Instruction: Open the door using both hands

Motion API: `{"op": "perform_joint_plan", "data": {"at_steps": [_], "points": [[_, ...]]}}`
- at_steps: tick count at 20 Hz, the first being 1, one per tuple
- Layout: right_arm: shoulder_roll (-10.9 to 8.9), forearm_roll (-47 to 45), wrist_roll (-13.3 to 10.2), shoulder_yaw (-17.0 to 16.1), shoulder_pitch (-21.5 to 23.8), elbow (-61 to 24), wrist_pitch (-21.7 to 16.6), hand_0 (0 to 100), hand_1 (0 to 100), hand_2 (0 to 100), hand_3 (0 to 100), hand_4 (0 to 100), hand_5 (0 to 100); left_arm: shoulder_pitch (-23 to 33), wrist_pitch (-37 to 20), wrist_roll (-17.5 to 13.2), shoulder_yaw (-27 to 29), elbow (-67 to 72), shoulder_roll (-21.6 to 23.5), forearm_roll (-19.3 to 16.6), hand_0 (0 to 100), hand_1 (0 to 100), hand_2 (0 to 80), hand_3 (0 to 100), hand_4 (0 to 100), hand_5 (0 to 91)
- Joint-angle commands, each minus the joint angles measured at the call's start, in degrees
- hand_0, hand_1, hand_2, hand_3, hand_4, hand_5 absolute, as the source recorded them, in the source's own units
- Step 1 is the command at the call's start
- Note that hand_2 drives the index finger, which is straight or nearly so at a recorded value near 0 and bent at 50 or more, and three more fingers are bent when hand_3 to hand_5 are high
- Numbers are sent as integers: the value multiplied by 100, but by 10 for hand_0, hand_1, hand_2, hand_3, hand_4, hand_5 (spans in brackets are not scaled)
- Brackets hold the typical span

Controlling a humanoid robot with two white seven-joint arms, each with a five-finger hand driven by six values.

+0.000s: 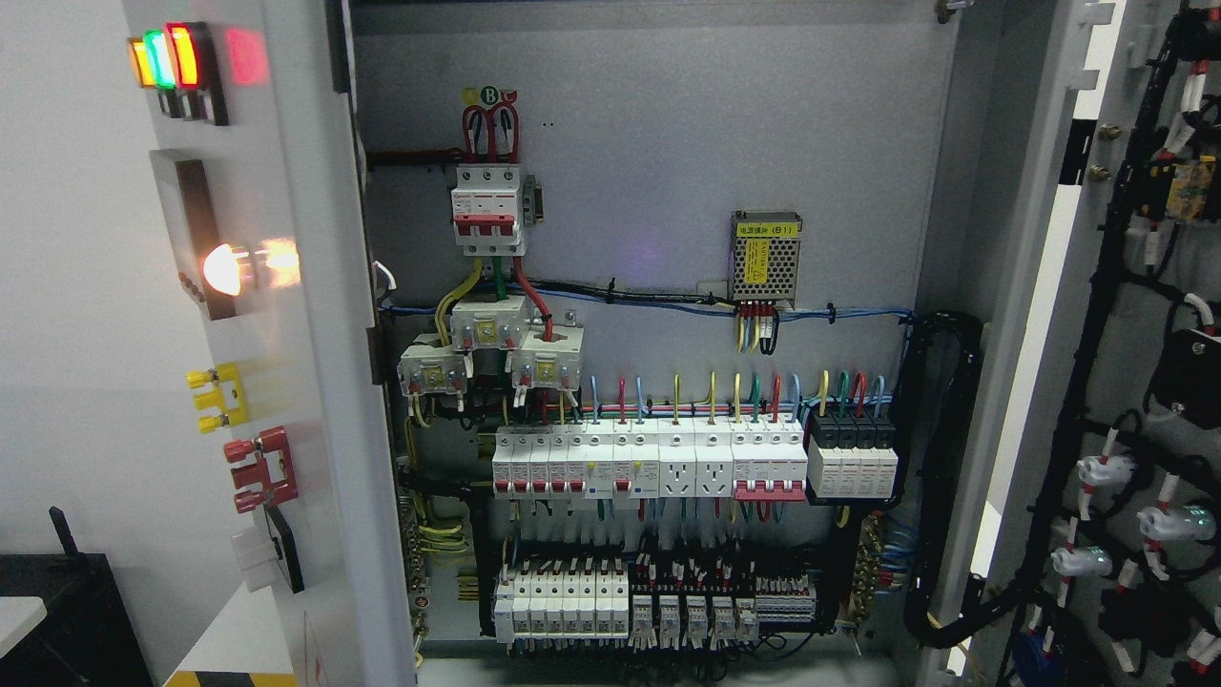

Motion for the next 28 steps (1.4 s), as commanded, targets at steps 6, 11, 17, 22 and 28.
{"op": "perform_joint_plan", "data": {"at_steps": [6, 11, 17, 22, 28], "points": [[378, 10, -17, 367, -10, -14, 26, 107, 0, 0, 0, 0, 0, 0, -1, -5, 79, 0, 0, -62, 0, 0, 0, 0, 31, 0], [413, 19, -25, 481, -10, 4, 26, 107, 0, 0, 0, 0, 0, 0, -1, -5, 79, 0, 0, -53, 0, 0, 0, 0, 31, 0], [589, 72, -60, 551, -71, 65, 26, 107, 0, 0, 0, 0, 0, 0, -1, -5, 79, 0, 0, -61, 0, 0, 0, 0, 31, 0], [668, 80, -60, 612, -106, 100, 26, 107, 0, 0, 0, 0, 0, 0, -1, -5, 79, 0, 0, -61, 0, 0, 0, 0, 31, 0], [747, 98, -69, 736, -194, 214, 35, 106, 0, 0, 0, 0, 0, 0, -1, 3, 79, 0, 0, -62, 0, 0, 0, 0, 31, 0]]}}
